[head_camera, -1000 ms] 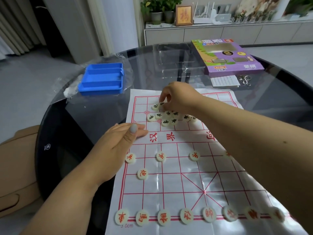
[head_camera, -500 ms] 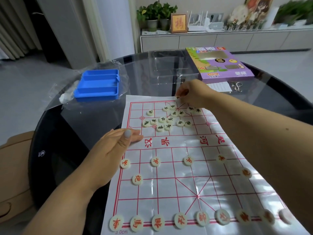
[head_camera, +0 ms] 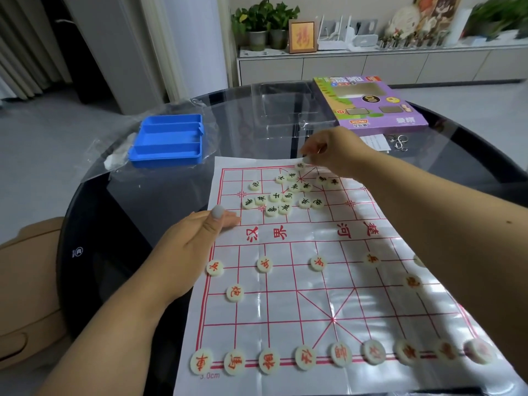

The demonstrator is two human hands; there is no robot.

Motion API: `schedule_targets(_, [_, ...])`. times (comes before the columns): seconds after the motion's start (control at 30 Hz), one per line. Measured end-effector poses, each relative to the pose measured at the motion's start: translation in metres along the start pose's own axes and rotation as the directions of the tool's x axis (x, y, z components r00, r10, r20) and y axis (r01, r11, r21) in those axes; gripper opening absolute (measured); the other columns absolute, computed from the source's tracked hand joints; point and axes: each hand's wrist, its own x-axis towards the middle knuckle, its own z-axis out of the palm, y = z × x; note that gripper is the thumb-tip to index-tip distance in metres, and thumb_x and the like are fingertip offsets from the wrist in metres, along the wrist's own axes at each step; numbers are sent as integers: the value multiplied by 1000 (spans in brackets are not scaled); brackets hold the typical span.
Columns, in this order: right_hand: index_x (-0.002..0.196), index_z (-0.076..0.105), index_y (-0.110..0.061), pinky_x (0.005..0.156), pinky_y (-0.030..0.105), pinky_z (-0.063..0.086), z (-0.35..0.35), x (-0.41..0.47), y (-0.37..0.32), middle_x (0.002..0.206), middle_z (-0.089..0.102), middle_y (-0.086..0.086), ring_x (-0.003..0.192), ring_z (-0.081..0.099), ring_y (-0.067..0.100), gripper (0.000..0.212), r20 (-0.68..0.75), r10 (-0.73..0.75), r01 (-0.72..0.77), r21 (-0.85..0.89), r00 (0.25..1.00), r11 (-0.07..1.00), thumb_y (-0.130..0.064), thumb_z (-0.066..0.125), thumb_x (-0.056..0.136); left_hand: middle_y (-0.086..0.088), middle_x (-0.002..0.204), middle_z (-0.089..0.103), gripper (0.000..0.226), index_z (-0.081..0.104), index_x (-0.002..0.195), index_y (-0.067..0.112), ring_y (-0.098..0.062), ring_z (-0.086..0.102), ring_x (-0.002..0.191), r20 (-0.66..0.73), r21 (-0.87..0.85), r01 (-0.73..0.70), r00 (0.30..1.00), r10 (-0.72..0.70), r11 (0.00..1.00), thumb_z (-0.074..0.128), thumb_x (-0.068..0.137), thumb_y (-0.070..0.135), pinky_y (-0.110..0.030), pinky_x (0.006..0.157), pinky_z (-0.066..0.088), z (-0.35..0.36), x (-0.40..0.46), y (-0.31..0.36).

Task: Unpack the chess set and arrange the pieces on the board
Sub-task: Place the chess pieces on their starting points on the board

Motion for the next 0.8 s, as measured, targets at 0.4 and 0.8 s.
schedule_targets(0.4, [101, 71, -20, 65, 25, 40, 32, -2, -32, 91, 57, -5, 84, 56, 17, 24, 66, -31, 44, -203, 997, 978, -33, 71, 81, 30, 102, 56, 21, 65, 107, 39, 16, 56, 87, -60, 14, 28, 998, -28, 1000, 50, 97, 28, 0, 59, 44, -2, -5, 21])
schedule_targets(0.8, [101, 72, -16, 80, 32, 54, 24, 12, -31, 101, 70, 1, 85, 63, 17, 19, 1, 39, -39, -46, 999, 998, -25, 68, 85, 24, 100, 61, 17, 66, 97, 39, 7, 62, 86, -81, -88, 38, 996, -45, 995, 51, 96, 32, -5, 56, 47, 2, -7, 20])
